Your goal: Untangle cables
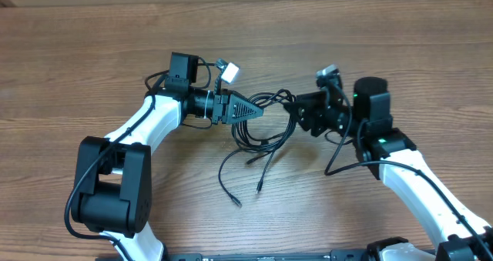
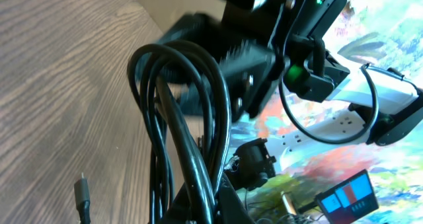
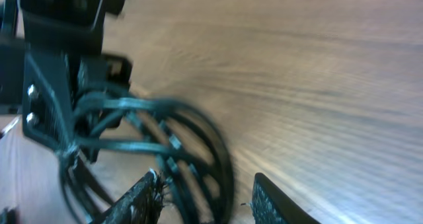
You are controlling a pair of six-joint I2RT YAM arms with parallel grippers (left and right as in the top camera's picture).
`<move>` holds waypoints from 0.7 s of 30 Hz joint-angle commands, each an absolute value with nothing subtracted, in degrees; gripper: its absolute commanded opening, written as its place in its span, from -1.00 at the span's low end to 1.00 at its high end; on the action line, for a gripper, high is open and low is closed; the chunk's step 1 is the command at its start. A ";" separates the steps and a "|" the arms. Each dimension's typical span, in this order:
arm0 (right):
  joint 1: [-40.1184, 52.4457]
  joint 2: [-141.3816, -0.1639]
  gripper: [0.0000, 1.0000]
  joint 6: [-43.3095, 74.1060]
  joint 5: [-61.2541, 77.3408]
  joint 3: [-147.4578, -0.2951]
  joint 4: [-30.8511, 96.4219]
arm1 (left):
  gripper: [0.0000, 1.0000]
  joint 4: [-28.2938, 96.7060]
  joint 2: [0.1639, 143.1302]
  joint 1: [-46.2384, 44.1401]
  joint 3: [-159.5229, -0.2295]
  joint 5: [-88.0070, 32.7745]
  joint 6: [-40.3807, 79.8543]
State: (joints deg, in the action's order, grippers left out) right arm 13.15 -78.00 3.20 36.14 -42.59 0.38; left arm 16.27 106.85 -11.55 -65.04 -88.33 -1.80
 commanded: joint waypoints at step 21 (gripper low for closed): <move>15.07 -78.46 -0.15 18.48 47.68 -42.92 6.50 | -0.85 15.62 106.59 -11.55 -64.90 -86.00 -20.80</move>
